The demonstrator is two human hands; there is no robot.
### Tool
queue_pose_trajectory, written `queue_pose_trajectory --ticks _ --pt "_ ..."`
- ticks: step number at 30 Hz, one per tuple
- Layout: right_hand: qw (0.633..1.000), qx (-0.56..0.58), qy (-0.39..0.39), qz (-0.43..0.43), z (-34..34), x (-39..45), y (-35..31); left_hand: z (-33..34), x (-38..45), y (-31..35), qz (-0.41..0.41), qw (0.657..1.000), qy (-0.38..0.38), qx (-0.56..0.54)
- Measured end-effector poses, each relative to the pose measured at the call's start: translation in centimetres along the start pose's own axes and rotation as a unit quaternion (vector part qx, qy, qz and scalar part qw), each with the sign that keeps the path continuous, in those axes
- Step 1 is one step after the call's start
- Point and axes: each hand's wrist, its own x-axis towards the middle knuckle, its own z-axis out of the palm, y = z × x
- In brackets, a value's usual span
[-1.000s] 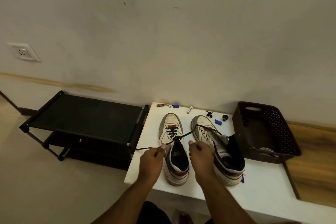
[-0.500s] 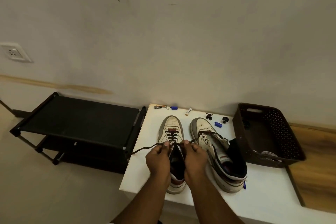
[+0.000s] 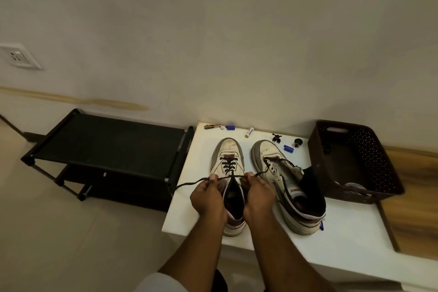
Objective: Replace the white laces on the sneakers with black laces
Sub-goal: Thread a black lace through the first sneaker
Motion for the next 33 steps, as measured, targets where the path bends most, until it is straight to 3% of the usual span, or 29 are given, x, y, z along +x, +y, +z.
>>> queue_pose_trajectory --ticks 8,15,24,33 --pt "0.980 -0.108 -0.092 -0.136 -0.3 -3.2 -5.0 -2.3 -2.5 7.7 0.184 0.958 -0.154 0.160" --pt "0.934 -0.176 -0.168 -0.264 1.1 -8.0 -10.4 -0.7 -10.0 15.8 0.269 0.900 -0.283 0.195" --pt "0.881 -0.195 -0.242 -0.357 4.1 -14.6 -19.1 1.7 -16.5 24.6 0.370 0.847 -0.323 0.206" --pt "0.837 -0.209 -0.258 -0.434 5.2 -17.8 -23.1 2.8 -19.4 27.8 0.437 0.825 -0.309 0.184"
